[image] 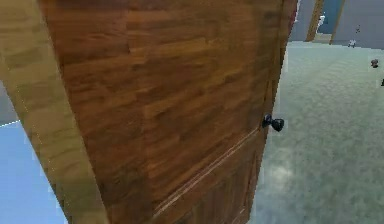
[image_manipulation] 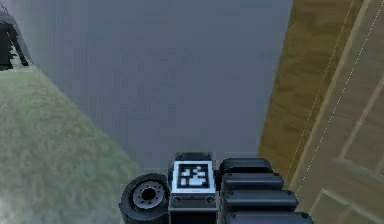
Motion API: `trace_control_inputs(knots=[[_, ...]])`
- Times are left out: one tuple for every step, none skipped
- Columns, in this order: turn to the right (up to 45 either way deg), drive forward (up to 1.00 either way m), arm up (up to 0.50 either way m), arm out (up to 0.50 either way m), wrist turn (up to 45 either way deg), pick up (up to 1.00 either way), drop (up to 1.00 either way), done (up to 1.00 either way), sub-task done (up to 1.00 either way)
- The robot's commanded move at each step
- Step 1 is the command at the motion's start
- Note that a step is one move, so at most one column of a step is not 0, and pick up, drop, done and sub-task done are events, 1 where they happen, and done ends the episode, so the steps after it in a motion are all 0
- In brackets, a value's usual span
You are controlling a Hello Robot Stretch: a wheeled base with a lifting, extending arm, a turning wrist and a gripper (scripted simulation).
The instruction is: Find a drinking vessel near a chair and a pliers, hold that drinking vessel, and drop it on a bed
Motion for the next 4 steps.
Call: trace_control_inputs(knots=[[42.0,0.00,0.00,0.00,0.0,0.00,0.00,0.00,0.00],[0.0,1.00,0.00,0.00,0.0,0.00,0.00,0.00,0.00],[3.0,0.00,0.00,0.00,0.0,0.00,0.00,0.00,0.00],[0.0,0.20,0.00,0.00,0.0,0.00,0.00,0.00,0.00]])
